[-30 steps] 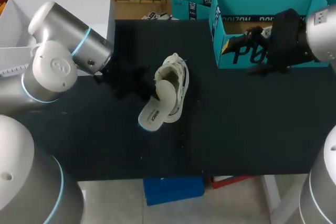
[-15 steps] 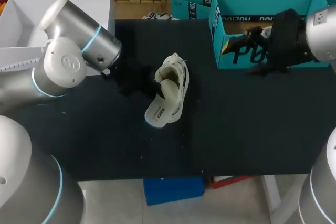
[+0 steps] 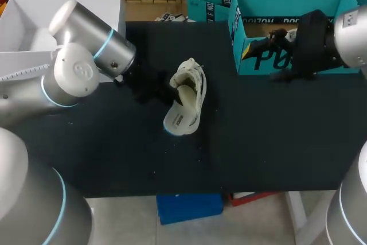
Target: Take the shoe out of the shoebox, open the shoe tongue, remove and reinsert the insole, then place the shoe into the shoebox
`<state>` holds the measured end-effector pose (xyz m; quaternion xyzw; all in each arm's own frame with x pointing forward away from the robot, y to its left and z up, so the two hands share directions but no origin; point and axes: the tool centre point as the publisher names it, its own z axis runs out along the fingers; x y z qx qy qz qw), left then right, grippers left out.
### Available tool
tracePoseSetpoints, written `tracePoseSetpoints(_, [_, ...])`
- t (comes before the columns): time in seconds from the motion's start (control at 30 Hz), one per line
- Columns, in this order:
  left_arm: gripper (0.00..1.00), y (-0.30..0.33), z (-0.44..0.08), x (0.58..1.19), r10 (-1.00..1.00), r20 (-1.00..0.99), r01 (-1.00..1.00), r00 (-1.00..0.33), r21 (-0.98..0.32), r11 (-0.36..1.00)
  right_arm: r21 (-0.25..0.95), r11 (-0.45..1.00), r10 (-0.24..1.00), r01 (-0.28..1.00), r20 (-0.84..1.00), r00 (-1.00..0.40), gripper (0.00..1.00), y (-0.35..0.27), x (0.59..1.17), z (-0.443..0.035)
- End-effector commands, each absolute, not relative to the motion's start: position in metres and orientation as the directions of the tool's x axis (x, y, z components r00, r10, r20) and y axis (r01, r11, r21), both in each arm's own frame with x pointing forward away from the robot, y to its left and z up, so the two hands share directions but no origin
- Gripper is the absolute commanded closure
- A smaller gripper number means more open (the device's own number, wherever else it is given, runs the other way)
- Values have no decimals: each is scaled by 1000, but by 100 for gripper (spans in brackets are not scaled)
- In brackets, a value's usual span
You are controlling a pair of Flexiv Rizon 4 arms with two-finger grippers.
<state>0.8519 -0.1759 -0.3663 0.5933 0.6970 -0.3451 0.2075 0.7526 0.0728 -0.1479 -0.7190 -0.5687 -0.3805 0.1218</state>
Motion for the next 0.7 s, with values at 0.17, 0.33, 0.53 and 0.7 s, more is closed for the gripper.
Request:
tracePoseSetpoints(0.17, [100,-180,-370,863,685,-693,970,-225,-223,93,258,-324,726,910,685,64,0,73,752,-148])
tracePoseSetpoints(0.33, [100,-179,-375,868,686,-689,968,-235,-227,103,258,-324,726,910,685,64,0,73,752,-148])
tracePoseSetpoints(0.53, [100,-179,-381,871,691,-679,965,-248,-234,117,258,-324,726,910,685,64,0,73,752,-148])
tracePoseSetpoints(0.7, [72,-179,-375,873,686,-683,966,-249,-230,122,258,-324,726,910,685,64,0,73,752,-148])
